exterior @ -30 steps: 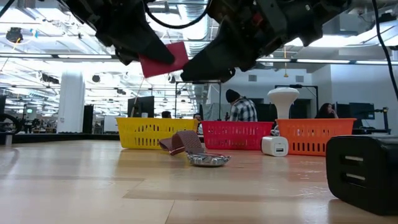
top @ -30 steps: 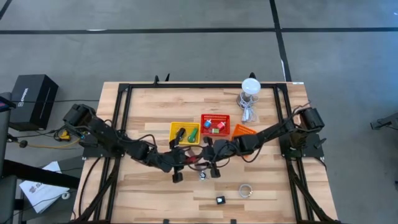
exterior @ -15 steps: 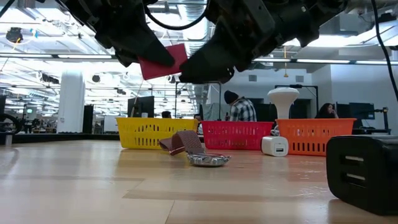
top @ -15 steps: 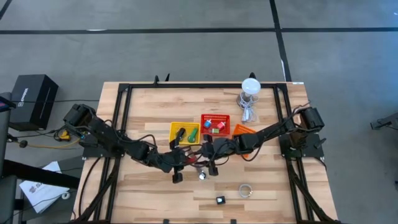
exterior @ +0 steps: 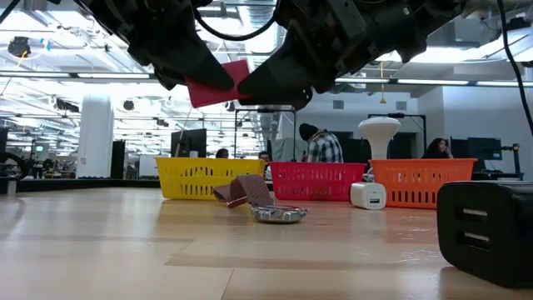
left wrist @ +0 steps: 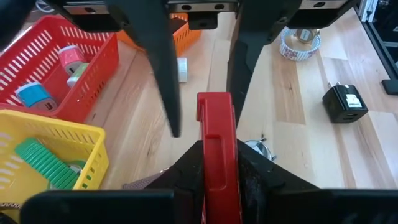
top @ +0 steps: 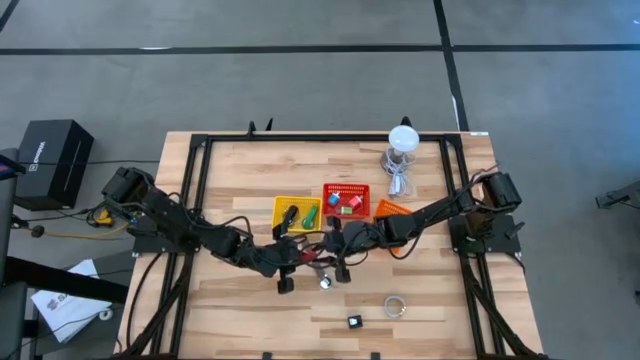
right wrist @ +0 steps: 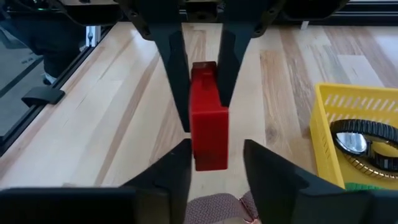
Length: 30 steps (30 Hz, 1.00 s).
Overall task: Pick & Place Office items
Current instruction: Put the red digital clock into the orange bin
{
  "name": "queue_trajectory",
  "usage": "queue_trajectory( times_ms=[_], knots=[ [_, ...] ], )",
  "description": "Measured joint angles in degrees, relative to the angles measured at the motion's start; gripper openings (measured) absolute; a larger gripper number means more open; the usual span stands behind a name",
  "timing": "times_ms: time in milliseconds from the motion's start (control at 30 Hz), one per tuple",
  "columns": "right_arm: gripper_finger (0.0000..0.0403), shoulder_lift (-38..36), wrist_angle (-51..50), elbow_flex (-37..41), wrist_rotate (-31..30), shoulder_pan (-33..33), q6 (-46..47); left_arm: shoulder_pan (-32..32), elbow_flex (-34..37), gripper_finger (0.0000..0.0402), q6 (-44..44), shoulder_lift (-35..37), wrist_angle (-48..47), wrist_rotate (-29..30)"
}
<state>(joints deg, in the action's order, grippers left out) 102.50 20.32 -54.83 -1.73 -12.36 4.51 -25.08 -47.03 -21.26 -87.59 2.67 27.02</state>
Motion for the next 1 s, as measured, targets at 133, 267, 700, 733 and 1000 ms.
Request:
queue_trajectory(
  times_ms=[133, 267, 700, 733, 1000],
  knots=[
    [0.0085, 0.0, 0.0, 0.0, 0.1, 0.0, 0.0, 0.0, 0.0, 0.0058, 0.0, 0.0, -0.1, 0.0],
    [0.0062, 0.0, 0.0, 0.0, 0.3, 0.0, -0.2, 0.0, 0.0, 0.0058, 0.0, 0.0, -0.1, -0.2],
    [0.0066, 0.0, -1.3, 0.0, 0.0, 0.0, 0.3, 0.4, 0.0, 0.0093, -0.2, 0.0, 0.3, 0.2],
    [0.0066, 0.0, -1.8, 0.0, -0.1, 0.0, 0.4, 0.4, 0.0, 0.0103, -0.2, 0.0, 0.4, 0.2],
    [0.0067, -0.9, -11.3, 0.1, -1.6, 0.2, 3.5, 0.4, 0.0, 0.0187, -0.2, 0.0, 0.4, 3.0]
  ],
)
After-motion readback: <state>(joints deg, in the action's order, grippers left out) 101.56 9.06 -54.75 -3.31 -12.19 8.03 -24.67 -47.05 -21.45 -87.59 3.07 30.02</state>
